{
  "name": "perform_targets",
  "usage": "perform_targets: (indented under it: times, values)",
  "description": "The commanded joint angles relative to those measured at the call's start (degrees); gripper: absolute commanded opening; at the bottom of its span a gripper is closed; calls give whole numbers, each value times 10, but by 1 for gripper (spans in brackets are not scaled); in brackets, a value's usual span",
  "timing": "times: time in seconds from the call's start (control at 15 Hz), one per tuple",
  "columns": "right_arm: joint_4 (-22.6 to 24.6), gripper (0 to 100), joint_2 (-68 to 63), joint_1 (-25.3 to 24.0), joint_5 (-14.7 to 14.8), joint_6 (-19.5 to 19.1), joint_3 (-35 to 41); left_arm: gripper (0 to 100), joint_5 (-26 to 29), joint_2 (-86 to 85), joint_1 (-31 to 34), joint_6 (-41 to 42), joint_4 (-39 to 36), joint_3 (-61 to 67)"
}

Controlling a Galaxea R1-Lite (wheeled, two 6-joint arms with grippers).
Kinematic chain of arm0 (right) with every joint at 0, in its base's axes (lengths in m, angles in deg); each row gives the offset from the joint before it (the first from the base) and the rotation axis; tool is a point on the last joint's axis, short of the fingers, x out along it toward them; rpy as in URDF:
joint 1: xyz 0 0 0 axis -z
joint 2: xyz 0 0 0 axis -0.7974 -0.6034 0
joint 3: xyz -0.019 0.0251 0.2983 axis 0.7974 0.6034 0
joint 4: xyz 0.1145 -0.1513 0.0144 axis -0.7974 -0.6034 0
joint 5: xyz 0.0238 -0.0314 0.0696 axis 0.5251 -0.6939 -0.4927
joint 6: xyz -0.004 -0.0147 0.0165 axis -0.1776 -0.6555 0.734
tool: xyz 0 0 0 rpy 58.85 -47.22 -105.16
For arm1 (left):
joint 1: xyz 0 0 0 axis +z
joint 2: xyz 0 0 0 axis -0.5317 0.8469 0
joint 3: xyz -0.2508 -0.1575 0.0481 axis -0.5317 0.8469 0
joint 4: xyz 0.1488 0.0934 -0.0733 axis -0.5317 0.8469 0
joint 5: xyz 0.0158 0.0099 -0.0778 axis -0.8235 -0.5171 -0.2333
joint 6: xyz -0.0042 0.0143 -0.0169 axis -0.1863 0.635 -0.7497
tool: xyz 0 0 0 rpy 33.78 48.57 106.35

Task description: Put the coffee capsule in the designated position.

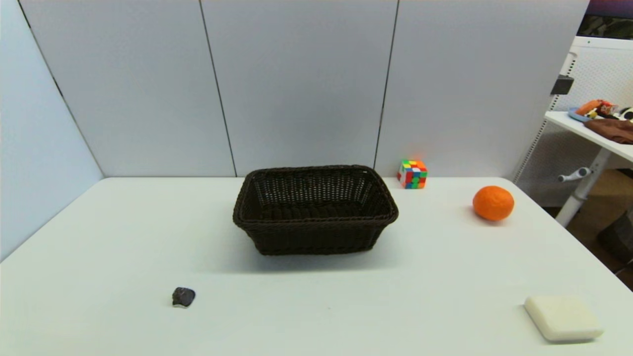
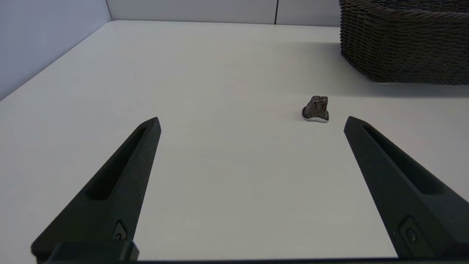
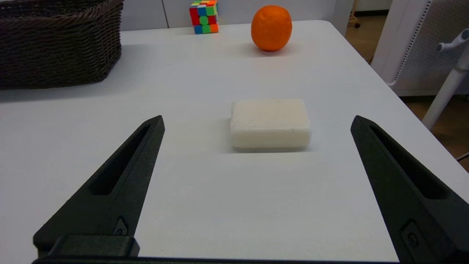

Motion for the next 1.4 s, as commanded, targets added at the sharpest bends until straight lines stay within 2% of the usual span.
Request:
perform_targets:
  times: [0.07,0.93,1.13,1.4]
  values:
    - [0,100,-1,0,0,0,0,100,0,1,0,0,0,4]
    - [0,100,-1,0,0,1,0,100,6,5,0,5,0,-11]
    - [0,100,-1,0,0,0,0,100,9,98,-2,35,2,-70]
    - [0,100,-1,0,0,0,0,100,37,261,-71,71,-3,-143]
